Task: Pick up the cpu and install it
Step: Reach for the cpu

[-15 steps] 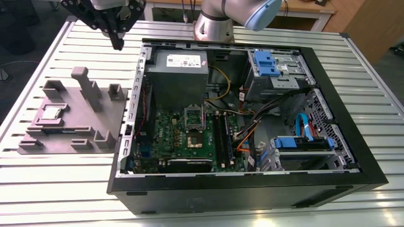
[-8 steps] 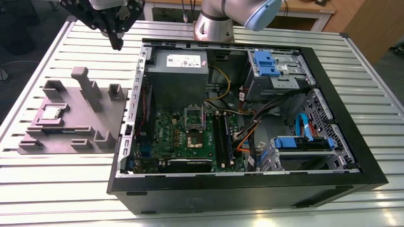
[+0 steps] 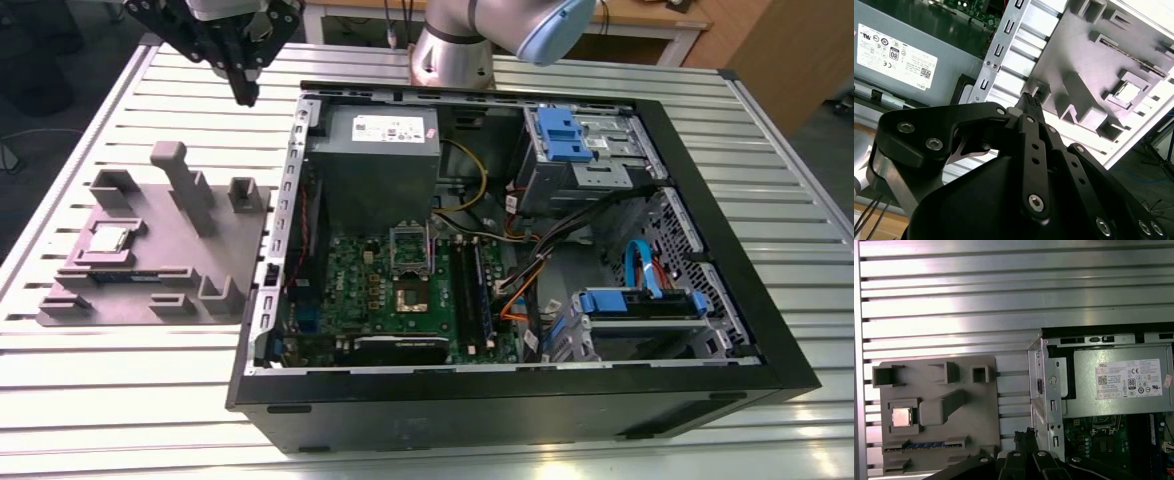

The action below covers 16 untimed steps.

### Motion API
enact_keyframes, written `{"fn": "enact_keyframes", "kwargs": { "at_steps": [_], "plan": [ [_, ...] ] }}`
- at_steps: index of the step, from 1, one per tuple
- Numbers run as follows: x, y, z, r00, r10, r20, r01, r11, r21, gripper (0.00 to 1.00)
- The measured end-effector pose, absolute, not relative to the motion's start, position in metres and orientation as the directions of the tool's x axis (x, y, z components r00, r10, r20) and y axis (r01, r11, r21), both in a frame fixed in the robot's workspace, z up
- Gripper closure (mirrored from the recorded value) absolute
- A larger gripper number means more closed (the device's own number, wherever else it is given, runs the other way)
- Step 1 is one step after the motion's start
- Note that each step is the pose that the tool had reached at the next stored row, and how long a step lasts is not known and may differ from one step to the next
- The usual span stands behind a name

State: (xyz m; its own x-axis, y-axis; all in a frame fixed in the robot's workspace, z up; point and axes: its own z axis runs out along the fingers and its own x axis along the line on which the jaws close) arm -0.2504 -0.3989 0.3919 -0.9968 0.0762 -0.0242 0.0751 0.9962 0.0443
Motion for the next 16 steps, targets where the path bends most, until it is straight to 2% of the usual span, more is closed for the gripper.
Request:
{"fn": "enact_keyframes", "kwargs": {
  "at_steps": [16],
  "plan": [
    [-0.268, -0.399, 0.392, -0.997, 0.076, -0.024, 0.075, 0.996, 0.044, 0.90]
  ]
}}
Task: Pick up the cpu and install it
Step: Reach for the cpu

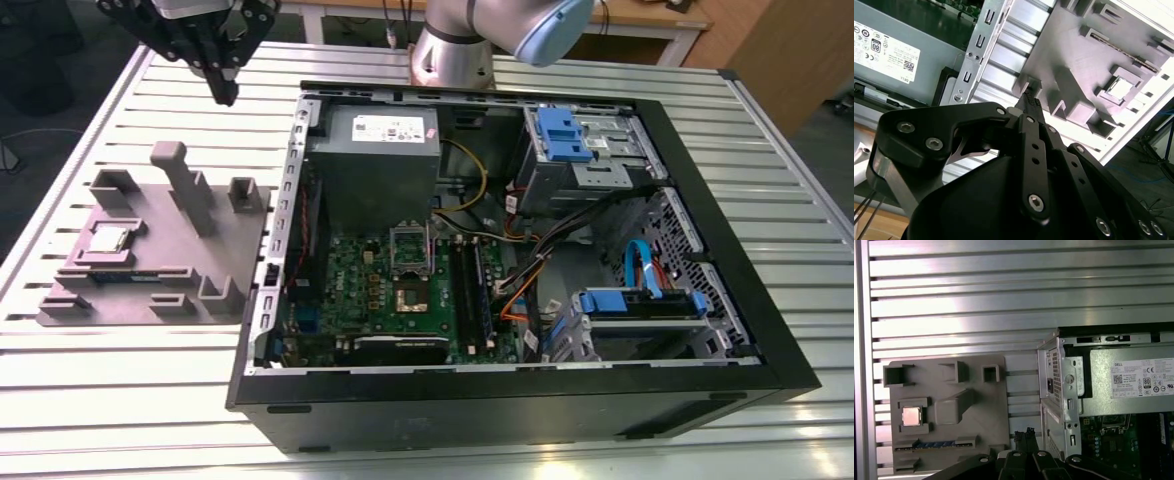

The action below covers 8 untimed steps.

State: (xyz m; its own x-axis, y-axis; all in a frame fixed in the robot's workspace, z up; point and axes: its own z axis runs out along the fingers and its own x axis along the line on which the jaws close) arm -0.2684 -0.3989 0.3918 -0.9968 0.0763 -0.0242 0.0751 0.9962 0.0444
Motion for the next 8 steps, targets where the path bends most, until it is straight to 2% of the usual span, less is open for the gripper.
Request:
{"fn": "enact_keyframes", "kwargs": {
  "at_steps": [8],
  "plan": [
    [-0.2705, -0.3989, 0.3918, -0.997, 0.076, -0.024, 0.075, 0.996, 0.044, 0.90]
  ]
}}
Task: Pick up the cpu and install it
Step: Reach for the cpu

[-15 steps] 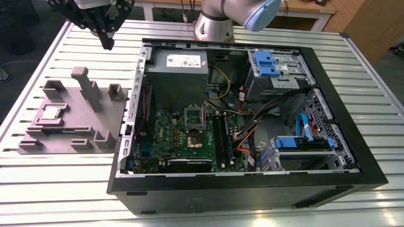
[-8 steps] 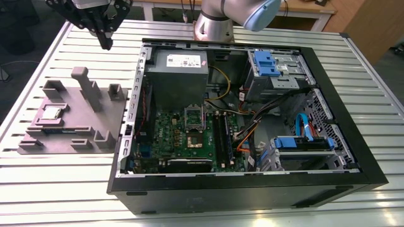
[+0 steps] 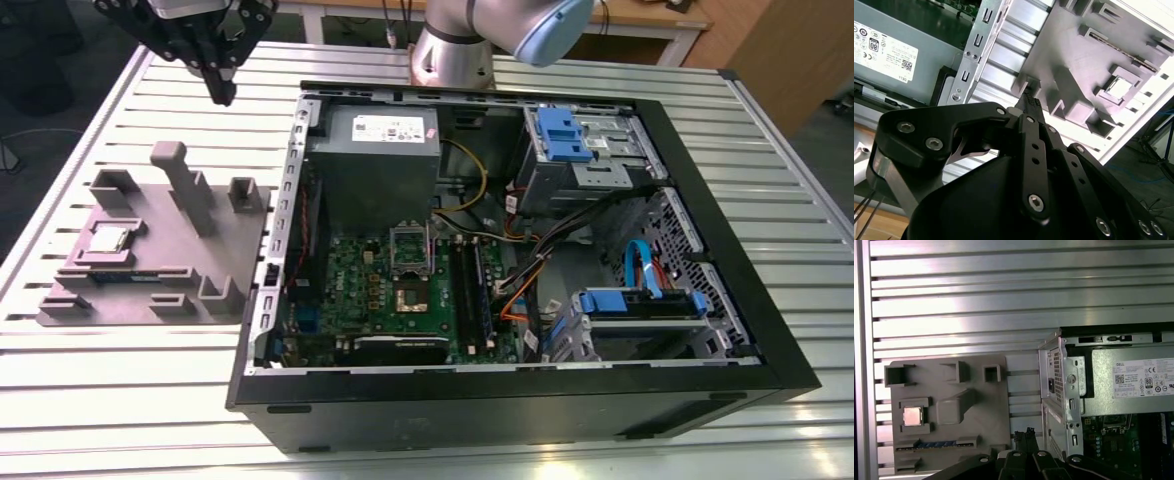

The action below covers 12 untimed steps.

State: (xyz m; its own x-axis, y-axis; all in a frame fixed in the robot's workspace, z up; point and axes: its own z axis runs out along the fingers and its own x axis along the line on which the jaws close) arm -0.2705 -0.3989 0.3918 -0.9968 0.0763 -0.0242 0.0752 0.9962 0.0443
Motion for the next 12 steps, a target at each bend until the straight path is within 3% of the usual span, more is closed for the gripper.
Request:
{"fn": "enact_keyframes", "kwargs": {
  "at_steps": [12],
  "plan": [
    [-0.2751, -0.3989, 0.3918, -0.997, 0.076, -0.024, 0.075, 0.996, 0.044, 0.90]
  ]
}}
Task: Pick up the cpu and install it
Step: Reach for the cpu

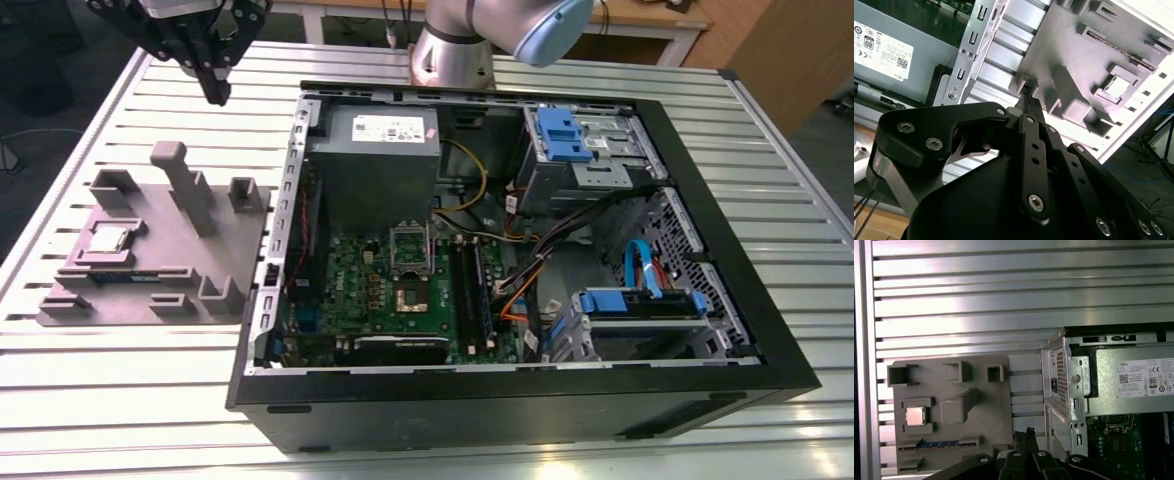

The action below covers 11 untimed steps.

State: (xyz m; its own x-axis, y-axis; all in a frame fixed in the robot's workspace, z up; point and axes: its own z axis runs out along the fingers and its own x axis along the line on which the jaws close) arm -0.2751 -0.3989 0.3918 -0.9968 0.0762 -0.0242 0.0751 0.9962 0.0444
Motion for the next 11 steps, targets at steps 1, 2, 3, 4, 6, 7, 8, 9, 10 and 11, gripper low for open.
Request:
{"fn": "enact_keyframes", "kwargs": {
  "at_steps": [1, 2, 3, 4, 6, 7, 8, 9, 10, 11],
  "plan": [
    [-0.2752, -0.3989, 0.3918, -0.997, 0.076, -0.024, 0.075, 0.996, 0.044, 0.90],
    [-0.2752, -0.3989, 0.3918, -0.997, 0.076, -0.024, 0.075, 0.996, 0.044, 0.90],
    [-0.2754, -0.3989, 0.3918, -0.997, 0.076, -0.024, 0.075, 0.996, 0.044, 0.90],
    [-0.2756, -0.3990, 0.3918, -0.997, 0.076, -0.024, 0.075, 0.996, 0.044, 0.90],
    [-0.2775, -0.3989, 0.3916, -0.997, 0.076, -0.024, 0.075, 0.996, 0.044, 0.90],
    [-0.2776, -0.3989, 0.3916, -0.997, 0.076, -0.024, 0.075, 0.996, 0.044, 0.90],
    [-0.2776, -0.3989, 0.3916, -0.997, 0.076, -0.024, 0.075, 0.996, 0.044, 0.90],
    [-0.2778, -0.3989, 0.3916, -0.997, 0.076, -0.024, 0.075, 0.996, 0.044, 0.90],
    [-0.2779, -0.3989, 0.3916, -0.997, 0.076, -0.024, 0.075, 0.996, 0.044, 0.90],
    [-0.2780, -0.3989, 0.3916, -0.997, 0.076, -0.024, 0.075, 0.996, 0.044, 0.90]
  ]
}}
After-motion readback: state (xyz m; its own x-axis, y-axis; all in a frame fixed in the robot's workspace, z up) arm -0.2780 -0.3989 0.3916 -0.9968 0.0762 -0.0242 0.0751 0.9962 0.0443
